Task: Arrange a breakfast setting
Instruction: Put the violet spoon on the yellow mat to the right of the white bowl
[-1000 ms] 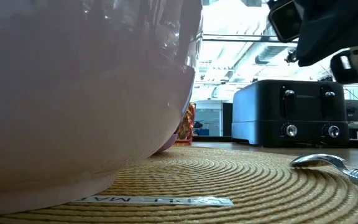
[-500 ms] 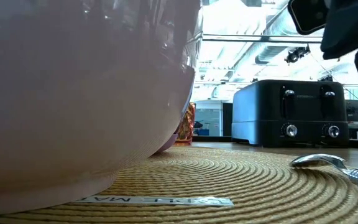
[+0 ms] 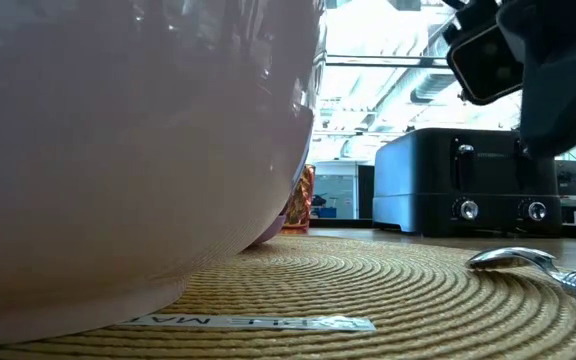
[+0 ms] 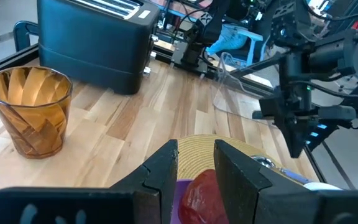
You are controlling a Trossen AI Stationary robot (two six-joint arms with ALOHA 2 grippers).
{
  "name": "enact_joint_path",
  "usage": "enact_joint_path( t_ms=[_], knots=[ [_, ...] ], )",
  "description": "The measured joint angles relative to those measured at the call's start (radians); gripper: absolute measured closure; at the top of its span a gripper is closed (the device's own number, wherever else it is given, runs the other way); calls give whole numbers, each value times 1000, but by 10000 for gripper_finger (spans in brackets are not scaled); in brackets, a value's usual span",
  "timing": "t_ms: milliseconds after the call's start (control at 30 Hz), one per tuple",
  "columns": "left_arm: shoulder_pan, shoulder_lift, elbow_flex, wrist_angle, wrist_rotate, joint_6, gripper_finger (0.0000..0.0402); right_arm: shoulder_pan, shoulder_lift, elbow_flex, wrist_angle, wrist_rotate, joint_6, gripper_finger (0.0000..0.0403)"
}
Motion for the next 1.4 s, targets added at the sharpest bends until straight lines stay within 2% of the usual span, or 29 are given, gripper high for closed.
enact_joint_path(
  t_ms=[133, 567, 700, 1067, 1167, 1400],
  knots=[
    [0, 0, 0, 0, 0, 0, 307, 0, 16, 0, 61, -16, -26, 402],
    [0, 0, 0, 0, 0, -42, 307, -3, 16, 2, 63, -24, -249, 402],
    [0, 0, 0, 0, -1, -43, 307, -13, 16, 3, 62, -21, -271, 402],
    [0, 0, 0, 0, -8, -43, 307, -8, 17, 3, -88, -19, -58, 402],
    [0, 0, 0, 0, -8, -43, 307, 0, 17, 3, -88, -24, 14, 402],
    [0, 0, 0, 0, -8, -43, 307, 4, 17, 3, -55, -12, 57, 402]
  ],
)
